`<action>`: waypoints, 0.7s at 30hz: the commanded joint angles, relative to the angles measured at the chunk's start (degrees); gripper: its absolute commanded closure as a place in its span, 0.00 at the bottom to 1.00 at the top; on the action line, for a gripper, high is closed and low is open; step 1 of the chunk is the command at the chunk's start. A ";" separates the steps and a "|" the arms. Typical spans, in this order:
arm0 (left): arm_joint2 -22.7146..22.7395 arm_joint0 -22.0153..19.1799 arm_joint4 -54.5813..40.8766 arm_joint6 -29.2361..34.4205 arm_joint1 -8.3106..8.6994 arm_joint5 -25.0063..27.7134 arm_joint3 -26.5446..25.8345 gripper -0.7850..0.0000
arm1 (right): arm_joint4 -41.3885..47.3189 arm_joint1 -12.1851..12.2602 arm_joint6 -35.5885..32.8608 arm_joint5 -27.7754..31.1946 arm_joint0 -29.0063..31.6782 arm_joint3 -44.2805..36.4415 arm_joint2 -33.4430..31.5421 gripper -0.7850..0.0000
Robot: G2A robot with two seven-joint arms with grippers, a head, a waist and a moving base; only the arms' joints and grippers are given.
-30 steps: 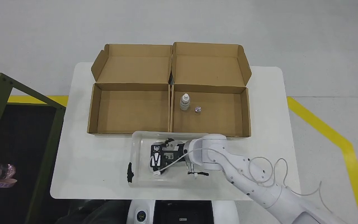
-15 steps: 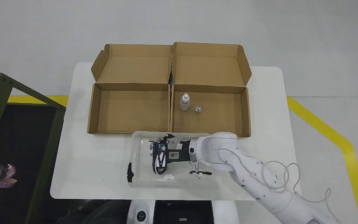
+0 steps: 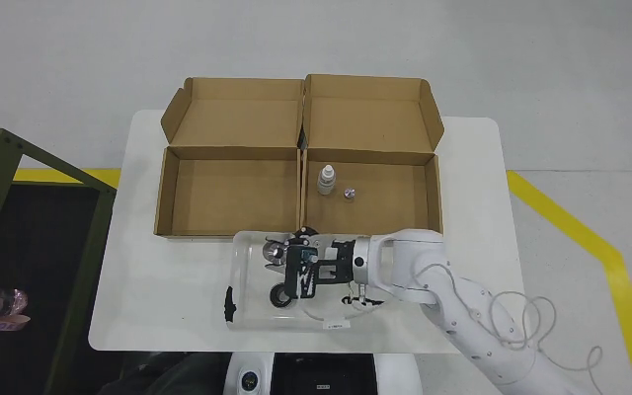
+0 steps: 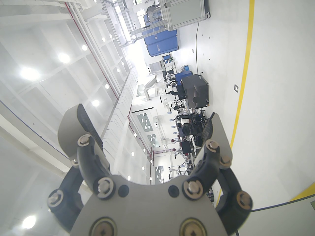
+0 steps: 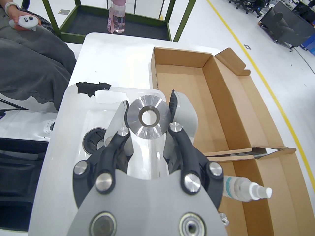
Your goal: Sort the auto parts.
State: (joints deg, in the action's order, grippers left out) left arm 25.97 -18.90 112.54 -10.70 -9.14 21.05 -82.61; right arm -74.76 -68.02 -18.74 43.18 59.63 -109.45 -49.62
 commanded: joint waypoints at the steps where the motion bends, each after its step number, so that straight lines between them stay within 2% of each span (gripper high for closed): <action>1: 0.00 0.00 0.00 0.00 0.00 0.00 0.00 0.00 | 0.26 0.09 0.94 -0.14 0.30 -0.23 -0.61 1.00; 21: 0.00 0.00 0.00 0.00 0.00 0.00 0.00 0.00 | 2.04 1.14 6.56 -0.96 3.23 -2.41 -7.31 1.00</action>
State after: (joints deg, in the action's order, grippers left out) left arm 25.97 -18.90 112.54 -10.70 -9.14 21.05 -82.61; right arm -72.90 -66.88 -12.43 42.35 62.85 -111.90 -56.75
